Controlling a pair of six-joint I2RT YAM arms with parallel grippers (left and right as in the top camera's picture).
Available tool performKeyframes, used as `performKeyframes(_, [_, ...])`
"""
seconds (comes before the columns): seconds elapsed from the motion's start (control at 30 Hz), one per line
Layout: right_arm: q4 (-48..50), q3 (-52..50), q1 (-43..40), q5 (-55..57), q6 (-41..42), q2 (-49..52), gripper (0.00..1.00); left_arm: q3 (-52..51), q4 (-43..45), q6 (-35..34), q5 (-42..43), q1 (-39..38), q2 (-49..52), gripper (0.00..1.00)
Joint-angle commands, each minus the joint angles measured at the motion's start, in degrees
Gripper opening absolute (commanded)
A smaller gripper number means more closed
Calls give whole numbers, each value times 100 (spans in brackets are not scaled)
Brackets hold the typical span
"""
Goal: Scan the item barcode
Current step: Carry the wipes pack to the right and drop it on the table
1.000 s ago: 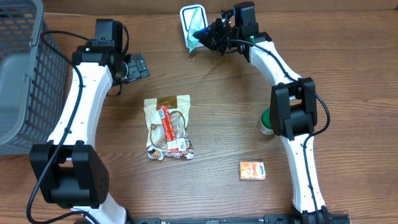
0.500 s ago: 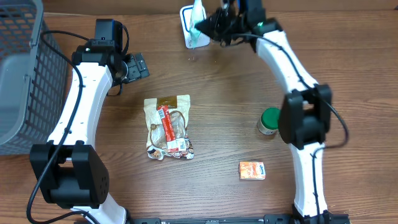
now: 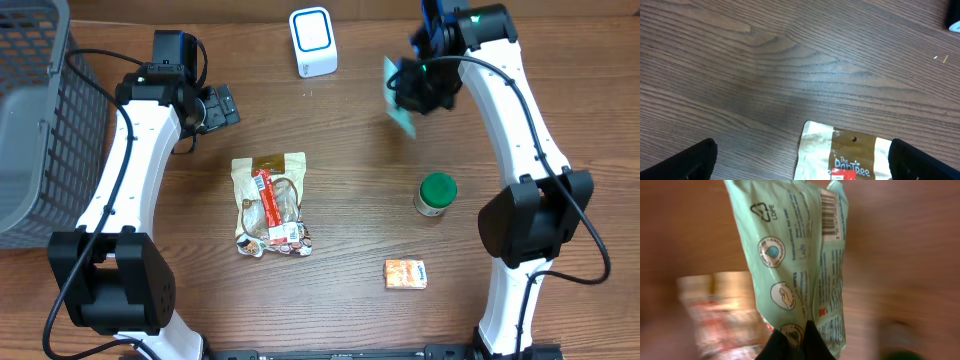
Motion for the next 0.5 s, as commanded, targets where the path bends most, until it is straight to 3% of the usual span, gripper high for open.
performKeyframes(0.0, [-308,-291,-94,1965,-103,11,4,127,9,-39,46,-17,-96,100])
performKeyframes(0.17, [-686,-841,-317,2476,682,11,4,127,9,-39,46,-17,-96,100])
performKeyframes(0.47, [-422,-2140,-1008,2872,1259,11,5,127,9,-39,46,-17,-96,100])
